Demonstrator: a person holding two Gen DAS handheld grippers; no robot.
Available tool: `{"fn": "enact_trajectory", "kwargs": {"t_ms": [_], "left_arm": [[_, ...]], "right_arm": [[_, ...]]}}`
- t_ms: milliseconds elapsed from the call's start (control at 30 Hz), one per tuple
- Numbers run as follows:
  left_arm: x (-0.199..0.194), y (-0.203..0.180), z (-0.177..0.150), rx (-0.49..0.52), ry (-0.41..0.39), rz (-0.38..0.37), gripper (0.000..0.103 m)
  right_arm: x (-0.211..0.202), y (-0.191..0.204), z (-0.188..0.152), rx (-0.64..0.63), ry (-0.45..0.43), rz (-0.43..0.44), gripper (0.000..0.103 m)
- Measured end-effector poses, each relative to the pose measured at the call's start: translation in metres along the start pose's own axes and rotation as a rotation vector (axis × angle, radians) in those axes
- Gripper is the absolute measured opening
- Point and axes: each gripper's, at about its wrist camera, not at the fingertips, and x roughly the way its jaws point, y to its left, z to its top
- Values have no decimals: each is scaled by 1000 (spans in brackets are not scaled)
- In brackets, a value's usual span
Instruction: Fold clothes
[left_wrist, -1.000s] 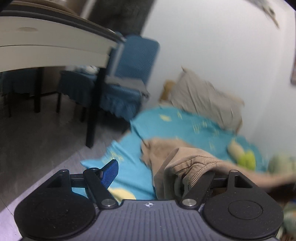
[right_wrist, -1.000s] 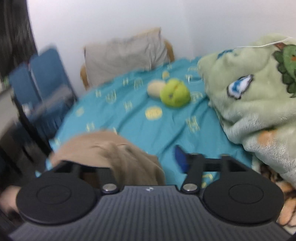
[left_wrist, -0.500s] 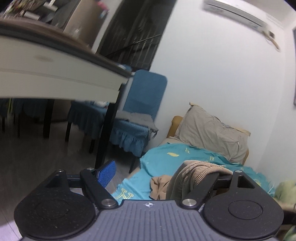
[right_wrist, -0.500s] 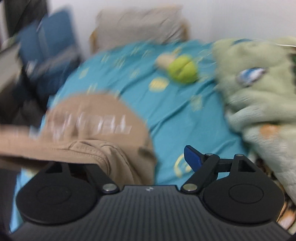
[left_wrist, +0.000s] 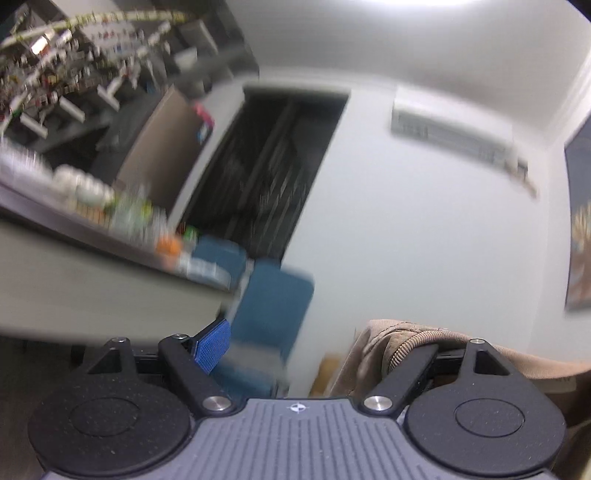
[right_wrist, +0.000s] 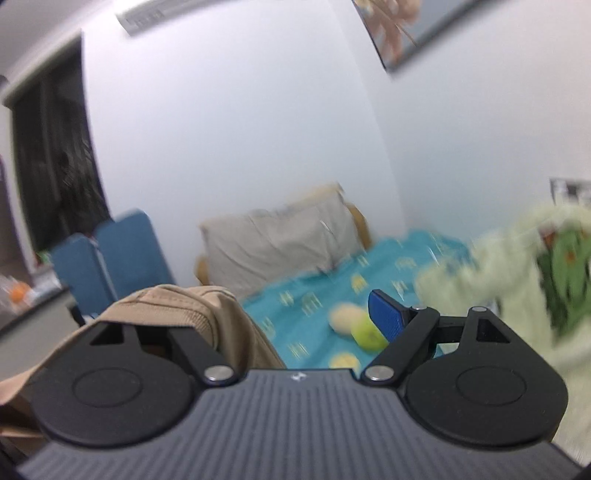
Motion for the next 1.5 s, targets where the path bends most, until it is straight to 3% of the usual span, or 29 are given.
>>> {"fn": "enact_trajectory", "kwargs": {"t_ms": [233, 367, 567, 700, 933, 1100, 1300, 1500], "left_arm": [[-32, -50, 159, 44, -137, -42, 84], [-51, -73, 234, 84, -153, -50, 86], [-63, -104, 297, 147, -115, -64, 86], [-25, -109, 304, 161, -54, -80, 86], [83, -107, 216, 183, 94, -73, 87], [178, -103, 116, 176, 222, -57, 88], [303, -95, -34, 171, 384, -41, 89], [414, -87, -213, 264, 529, -29, 89]], "right_arm": [[-76, 36, 122, -17, -132, 95, 83], [-128, 46, 186, 13, -162, 148, 86], [-166, 59, 246, -43, -156, 153, 86], [-158, 57, 253, -75, -121, 146, 86], [-65, 39, 207, -108, -16, 89, 86], [37, 33, 151, -112, 87, 48, 86], [185, 9, 57, -117, 175, -23, 86], [334, -29, -56, -105, 265, -81, 86]]}}
